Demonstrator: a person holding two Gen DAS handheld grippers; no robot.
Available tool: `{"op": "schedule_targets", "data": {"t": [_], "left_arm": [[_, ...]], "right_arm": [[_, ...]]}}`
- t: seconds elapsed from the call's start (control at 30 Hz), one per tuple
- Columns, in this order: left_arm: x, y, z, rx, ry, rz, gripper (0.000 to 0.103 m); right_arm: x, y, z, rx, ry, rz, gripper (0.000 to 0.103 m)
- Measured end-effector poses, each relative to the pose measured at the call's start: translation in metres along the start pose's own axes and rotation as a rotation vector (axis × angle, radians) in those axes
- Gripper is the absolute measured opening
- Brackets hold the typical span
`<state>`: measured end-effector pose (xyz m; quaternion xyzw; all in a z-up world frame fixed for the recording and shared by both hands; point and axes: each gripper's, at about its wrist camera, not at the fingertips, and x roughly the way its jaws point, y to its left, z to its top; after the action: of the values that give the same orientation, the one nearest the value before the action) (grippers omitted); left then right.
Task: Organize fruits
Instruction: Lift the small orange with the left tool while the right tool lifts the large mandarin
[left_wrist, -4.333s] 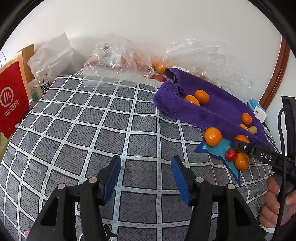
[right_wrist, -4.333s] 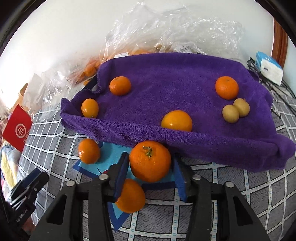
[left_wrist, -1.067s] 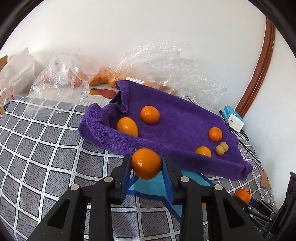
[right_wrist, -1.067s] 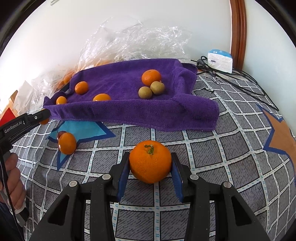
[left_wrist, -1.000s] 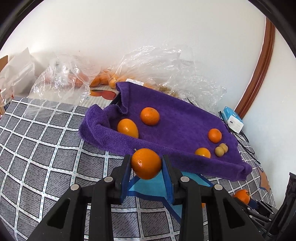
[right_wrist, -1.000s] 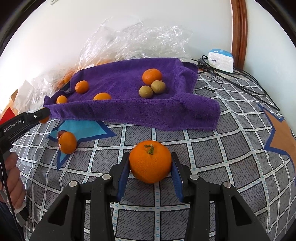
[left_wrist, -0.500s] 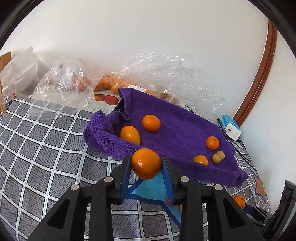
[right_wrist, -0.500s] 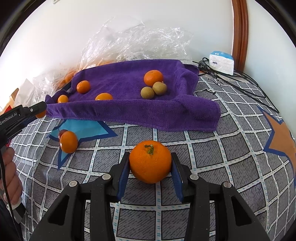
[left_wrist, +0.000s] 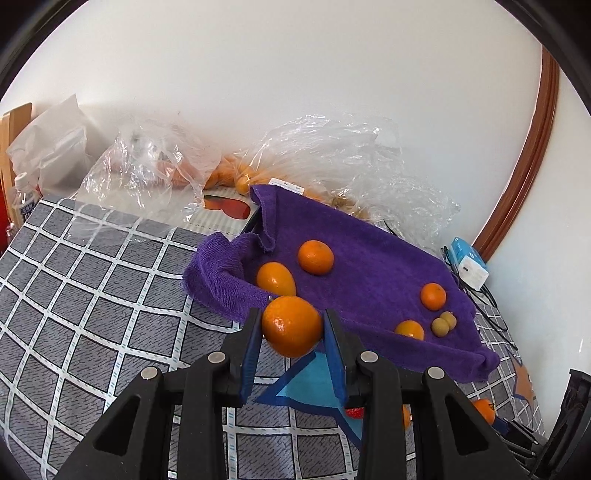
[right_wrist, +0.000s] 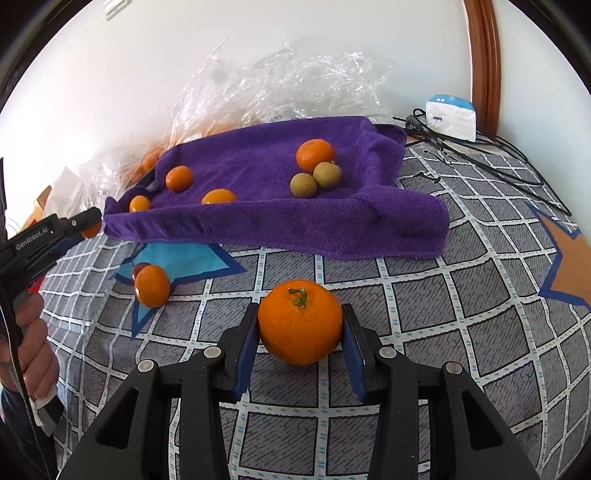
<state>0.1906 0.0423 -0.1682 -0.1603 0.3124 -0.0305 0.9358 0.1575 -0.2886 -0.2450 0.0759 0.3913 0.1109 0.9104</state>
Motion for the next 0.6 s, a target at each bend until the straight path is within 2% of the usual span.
{"op": "schedule_targets", "data": {"t": [0.17,0.33,0.6], "left_arm": [[0.0017,0.0002,-0.0011,0.005,-0.003,0.027,0.031],[0.0059,-0.0011,-0.0029,0.021,0.005,0.054,0.031],[0.0061,-0.0027,-0.0032,0.038,0.001,0.056,0.031]], "right_arm": [[-0.0024,-0.0046,0.0006,0.03,-0.014,0.004,0.042],[-0.0006,-0.0012,0.0009,0.006,0.005,0.022,0.042],[-0.0037,0.0008,-0.0002,0.007,-0.002,-0.015,0.042]]}}
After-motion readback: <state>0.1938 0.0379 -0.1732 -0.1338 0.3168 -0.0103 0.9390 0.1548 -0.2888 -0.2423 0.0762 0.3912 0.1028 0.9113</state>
